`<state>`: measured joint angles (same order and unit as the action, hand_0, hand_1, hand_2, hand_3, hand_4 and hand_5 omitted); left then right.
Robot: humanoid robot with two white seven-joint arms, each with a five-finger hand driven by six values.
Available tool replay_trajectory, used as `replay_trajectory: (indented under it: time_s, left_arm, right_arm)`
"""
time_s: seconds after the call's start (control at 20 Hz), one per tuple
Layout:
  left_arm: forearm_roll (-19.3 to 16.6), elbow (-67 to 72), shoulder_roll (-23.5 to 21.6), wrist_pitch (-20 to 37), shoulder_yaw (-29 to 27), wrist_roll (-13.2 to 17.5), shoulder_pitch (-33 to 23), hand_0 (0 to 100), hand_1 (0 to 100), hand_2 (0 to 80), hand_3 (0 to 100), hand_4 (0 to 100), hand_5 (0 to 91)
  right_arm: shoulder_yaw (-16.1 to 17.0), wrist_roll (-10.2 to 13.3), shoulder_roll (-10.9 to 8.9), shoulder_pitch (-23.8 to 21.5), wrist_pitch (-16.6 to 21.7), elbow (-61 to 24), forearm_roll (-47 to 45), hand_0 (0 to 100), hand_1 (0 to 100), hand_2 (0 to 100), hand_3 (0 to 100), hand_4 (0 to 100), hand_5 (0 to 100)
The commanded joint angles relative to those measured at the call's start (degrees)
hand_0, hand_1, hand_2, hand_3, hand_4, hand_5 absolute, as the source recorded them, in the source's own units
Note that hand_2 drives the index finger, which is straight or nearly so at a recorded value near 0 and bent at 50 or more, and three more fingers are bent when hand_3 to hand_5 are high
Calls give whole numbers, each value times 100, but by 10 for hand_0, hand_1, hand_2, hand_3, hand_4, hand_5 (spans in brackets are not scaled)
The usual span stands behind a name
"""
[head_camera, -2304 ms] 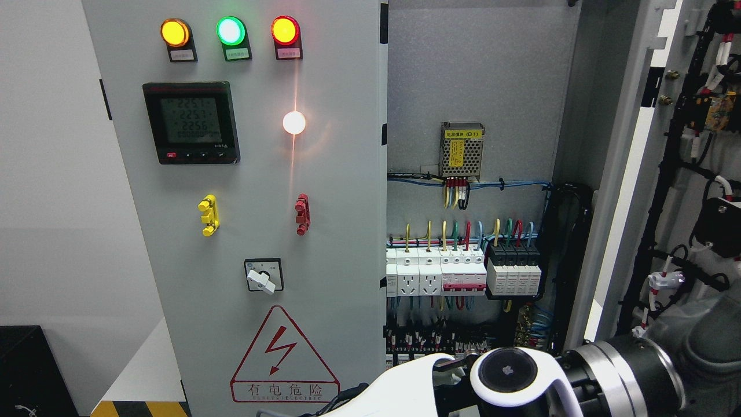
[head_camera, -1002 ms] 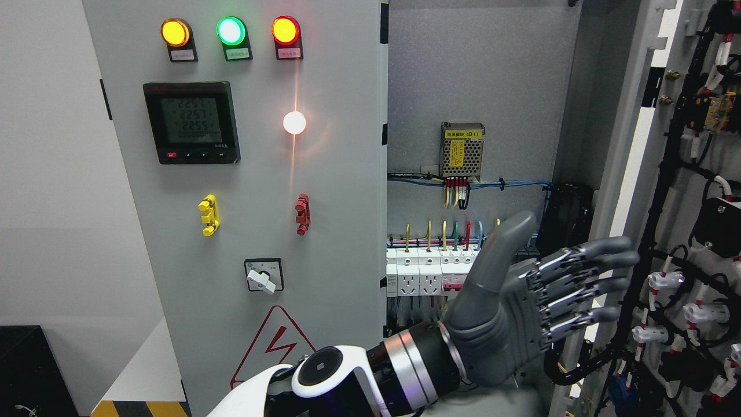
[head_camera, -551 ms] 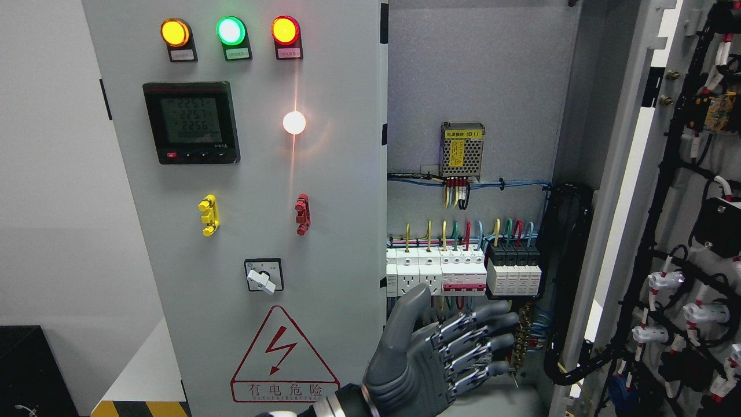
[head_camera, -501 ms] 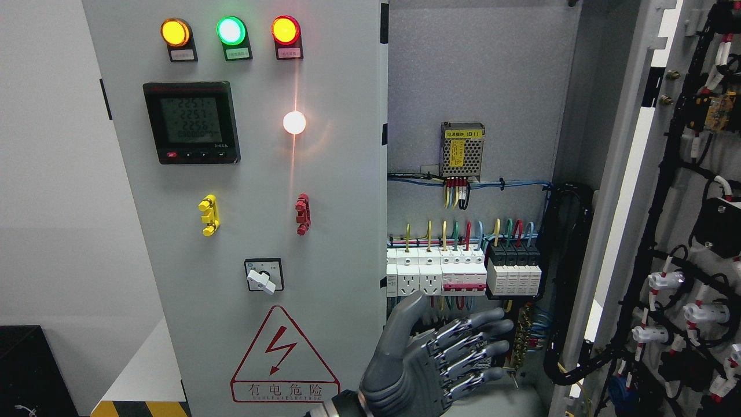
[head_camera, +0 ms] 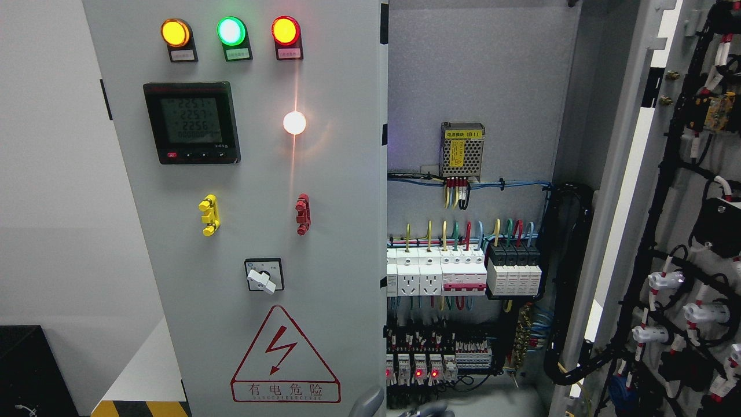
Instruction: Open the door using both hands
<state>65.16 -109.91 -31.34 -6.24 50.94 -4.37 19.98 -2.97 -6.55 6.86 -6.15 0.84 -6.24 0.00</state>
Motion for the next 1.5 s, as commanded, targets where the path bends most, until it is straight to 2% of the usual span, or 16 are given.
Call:
replay_trajectory:
  time_s: [0.0,0.35,0.75,1.2,1.45]
  left_arm:
    - [-644,600,-320,183,-76,-11,-1285,0,0,0,0,0,0]
    - [-1075,2198,-57,369,-198,-11,-1998,0,0,0,0,0,0]
    - [-1075,4194,549,474,-524,24,-2411,0,0,0,0,0,0]
    - [-1084,5989,1041,589,-629,68,-2508,0,0,0,0,0,0]
    - [-1084,6832,1498,589,-1200,68,-2508,0,0,0,0,0,0]
  right_arm:
    - [-2,-4,0,0,4,0,-62,191,0,0,0,0,0]
    - [-2,-4,0,0,4,0,-61,191,0,0,0,0,0]
    - [7,-4,0,0,4,0,-62,191,0,0,0,0,0]
    - [-2,-4,0,0,4,0,-62,191,0,0,0,0,0]
    - [-2,-4,0,0,4,0,-53,191,0,0,0,0,0]
